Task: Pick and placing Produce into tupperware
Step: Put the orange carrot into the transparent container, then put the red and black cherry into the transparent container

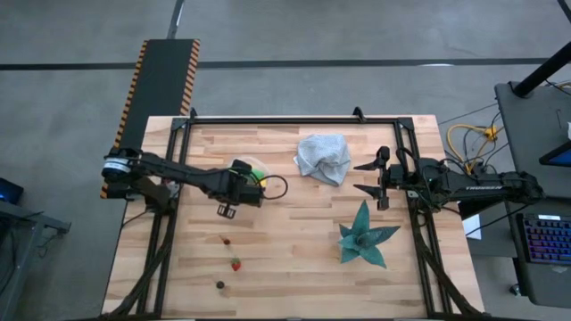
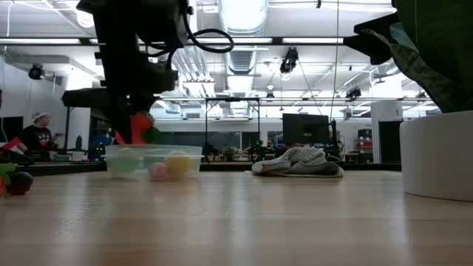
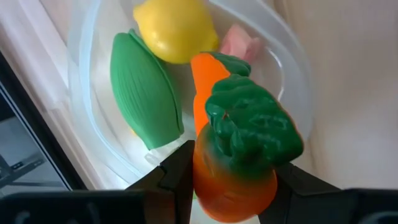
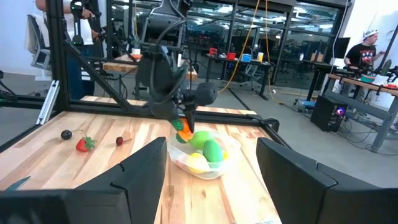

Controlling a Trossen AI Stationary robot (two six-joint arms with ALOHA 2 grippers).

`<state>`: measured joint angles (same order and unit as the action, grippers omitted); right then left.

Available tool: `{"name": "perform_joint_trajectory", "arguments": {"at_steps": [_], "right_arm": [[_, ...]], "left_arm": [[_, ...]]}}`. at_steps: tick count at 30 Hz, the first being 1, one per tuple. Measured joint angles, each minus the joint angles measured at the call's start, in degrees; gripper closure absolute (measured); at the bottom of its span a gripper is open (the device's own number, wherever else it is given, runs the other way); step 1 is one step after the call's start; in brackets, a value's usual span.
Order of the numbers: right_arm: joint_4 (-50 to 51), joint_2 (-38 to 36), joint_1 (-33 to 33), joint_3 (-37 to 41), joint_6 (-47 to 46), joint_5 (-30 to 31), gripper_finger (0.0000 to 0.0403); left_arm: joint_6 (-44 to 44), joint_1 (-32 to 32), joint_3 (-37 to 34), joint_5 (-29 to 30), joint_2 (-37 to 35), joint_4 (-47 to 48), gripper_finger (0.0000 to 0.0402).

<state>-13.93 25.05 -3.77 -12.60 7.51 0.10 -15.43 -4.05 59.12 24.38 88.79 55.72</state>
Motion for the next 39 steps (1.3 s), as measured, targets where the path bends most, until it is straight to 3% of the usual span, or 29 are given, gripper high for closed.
{"name": "perform_joint_trajectory", "arguments": {"at_steps": [5,18,28,39], "right_arm": [[0.0,0.0,0.0,0.0,0.0,0.0,0.0161],[0.1,0.0,0.0,0.0,0.0,0.0,0.0161],[0.1,0.0,0.0,0.0,0.0,0.0,0.0161],[0.1,0.0,0.0,0.0,0.0,0.0,0.0161]], "left_arm": [[0.0,0.9,0.0,0.1,0.0,-0.9,0.0287],[0.0,2.1,-0.2,0.1,0.0,-2.4,0.0183],[-0.1,2.1,1.7,4.6,-0.3,-2.0,0.0178],[0.1,-0.5,8.7,4.5,-0.6,-2.3,0.0178]]}}
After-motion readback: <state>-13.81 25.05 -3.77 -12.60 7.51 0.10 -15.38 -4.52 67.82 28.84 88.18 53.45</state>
